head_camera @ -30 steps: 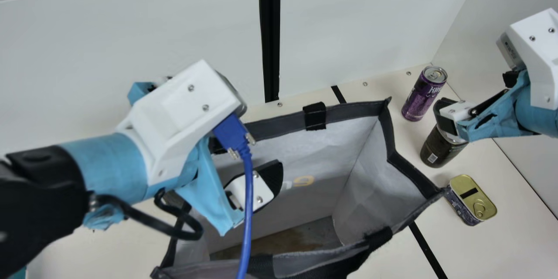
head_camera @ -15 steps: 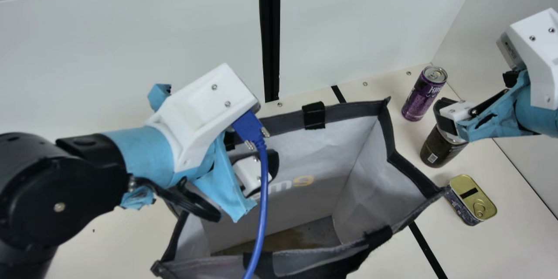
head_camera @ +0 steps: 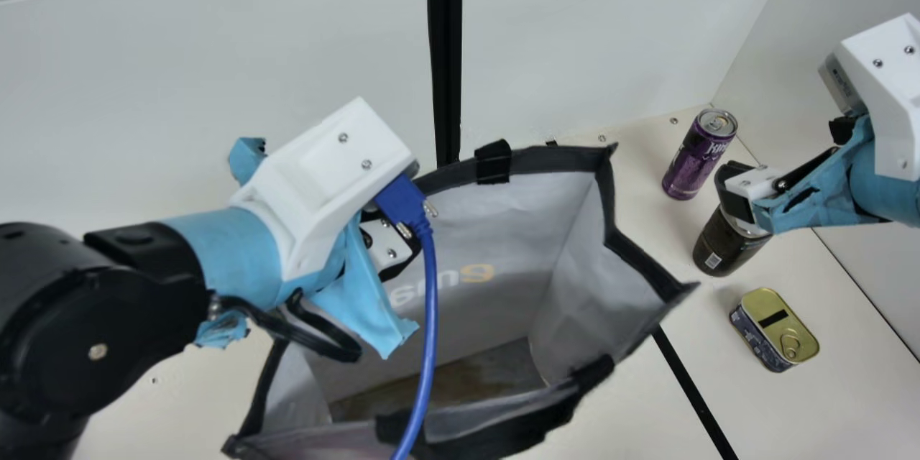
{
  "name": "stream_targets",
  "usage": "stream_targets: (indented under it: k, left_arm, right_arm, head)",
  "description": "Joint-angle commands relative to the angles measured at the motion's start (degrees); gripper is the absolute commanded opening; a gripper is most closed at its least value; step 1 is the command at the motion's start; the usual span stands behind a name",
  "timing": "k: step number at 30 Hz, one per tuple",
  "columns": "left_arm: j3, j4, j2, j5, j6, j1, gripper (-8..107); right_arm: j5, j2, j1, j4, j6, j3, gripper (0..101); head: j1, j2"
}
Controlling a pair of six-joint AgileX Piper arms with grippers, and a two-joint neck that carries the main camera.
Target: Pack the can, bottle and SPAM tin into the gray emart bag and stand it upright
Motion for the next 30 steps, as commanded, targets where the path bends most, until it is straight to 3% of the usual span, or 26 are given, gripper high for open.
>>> stream_targets:
  k: [1, 16, 30]
  left_arm:
    - [0.0, 0.7, -0.4, 0.0, -0.8, 0.2, -8]
    - [-0.4, 11.9, -4.5, 0.0, -9.2, 2.7, -8]
    - [2.9, 25.2, -8.9, 0.0, -19.0, 6.7, -8]
  right_arm:
    - [0.0, 0.0, 0.0, 0.0, 0.0, 0.0, 95]
    - [0.0, 0.0, 0.0, 0.0, 0.0, 0.0, 95]
    - [0.0, 0.0, 0.0, 0.0, 0.0, 0.0, 95]
  head:
    - [-1.3, 0.0]
    - [-1.3, 0.0]
    - [-1.3, 0.0]
